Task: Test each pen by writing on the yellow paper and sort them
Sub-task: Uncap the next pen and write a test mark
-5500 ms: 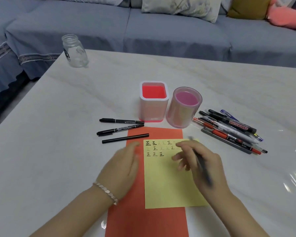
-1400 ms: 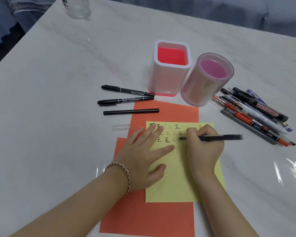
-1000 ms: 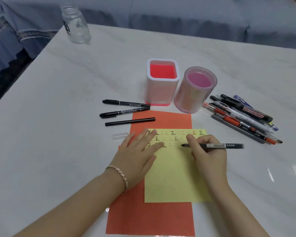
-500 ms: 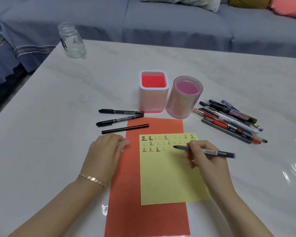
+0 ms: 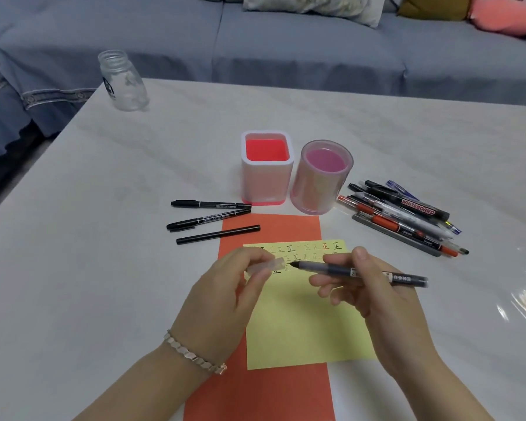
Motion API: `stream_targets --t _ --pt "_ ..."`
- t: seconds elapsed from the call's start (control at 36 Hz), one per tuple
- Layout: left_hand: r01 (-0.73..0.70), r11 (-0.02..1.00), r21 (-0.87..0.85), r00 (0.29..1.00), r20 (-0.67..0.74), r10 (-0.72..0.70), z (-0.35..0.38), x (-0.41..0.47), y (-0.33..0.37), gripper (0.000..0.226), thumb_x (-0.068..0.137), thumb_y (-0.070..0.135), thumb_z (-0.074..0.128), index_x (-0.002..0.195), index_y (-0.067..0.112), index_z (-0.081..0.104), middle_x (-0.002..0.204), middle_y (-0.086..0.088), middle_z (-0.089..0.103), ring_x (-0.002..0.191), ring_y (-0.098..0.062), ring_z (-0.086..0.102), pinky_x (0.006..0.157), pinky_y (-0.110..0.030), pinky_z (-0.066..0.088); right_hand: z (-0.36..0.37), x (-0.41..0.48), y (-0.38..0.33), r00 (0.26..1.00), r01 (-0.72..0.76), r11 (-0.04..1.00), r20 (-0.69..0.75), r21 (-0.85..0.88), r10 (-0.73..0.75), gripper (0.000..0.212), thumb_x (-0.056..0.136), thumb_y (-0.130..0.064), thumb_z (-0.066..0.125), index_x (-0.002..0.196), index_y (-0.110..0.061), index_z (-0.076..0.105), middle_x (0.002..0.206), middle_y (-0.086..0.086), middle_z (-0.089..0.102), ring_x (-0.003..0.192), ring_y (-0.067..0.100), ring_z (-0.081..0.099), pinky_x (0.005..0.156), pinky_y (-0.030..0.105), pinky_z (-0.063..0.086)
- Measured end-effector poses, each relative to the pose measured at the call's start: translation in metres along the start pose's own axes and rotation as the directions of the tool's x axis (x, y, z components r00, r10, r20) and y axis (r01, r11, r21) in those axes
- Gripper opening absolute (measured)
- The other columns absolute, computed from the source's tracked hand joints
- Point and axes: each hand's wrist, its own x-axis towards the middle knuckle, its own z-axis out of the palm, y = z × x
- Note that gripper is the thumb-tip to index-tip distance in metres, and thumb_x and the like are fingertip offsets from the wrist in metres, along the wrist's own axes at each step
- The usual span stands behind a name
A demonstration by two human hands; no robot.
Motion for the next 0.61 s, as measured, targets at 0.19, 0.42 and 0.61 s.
stream_targets --t 0.19,0.42,0.61 --pt "-0.093 0.993 0.070 0.994 0.061 0.088 0.006 0.000 0.000 0.026 0.086 0.041 0.038 0.096 0.030 0.059 0.093 0.026 0.055 0.089 0.016 0.047 0.076 0.000 0.035 -0.003 0.000 0.002 0.999 0.010 0.998 0.035 -0.061 -0.008 0.030 0.077 -0.036 0.054 0.072 -0.014 0.075 0.069 0.017 0.071 0.056 0.019 0.064 0.053 0.020 0.050" --pt "-0.187 0.968 0.166 0.936 0.329 0.125 0.024 0.014 0.023 0.017 0.097 0.030 0.037 0.094 0.019 0.050 0.074 0.018 0.037 0.064 -0.003 0.036 0.065 -0.011 0.034 -0.001 0.003 0.004 0.994 0.051 0.998 -0.091 -0.028 -0.054 0.041 0.091 -0.024 0.041 0.062 -0.001 0.060 0.043 0.013 0.057 0.032 0.014 0.041 0.038 0.018 0.036" --pt "0.257 0.944 -0.209 0.853 0.508 -0.120 0.029 0.026 0.035 0.022 0.087 0.035 0.045 0.066 0.028 0.049 0.049 0.012 0.043 0.044 -0.003 0.034 0.045 -0.015 0.029 -0.012 0.011 0.002 0.981 0.158 0.980 -0.093 -0.122 -0.170 0.039 0.086 -0.021 0.040 0.053 -0.009 0.056 0.035 0.005 0.049 0.029 0.010 0.035 0.036 0.015 0.032"
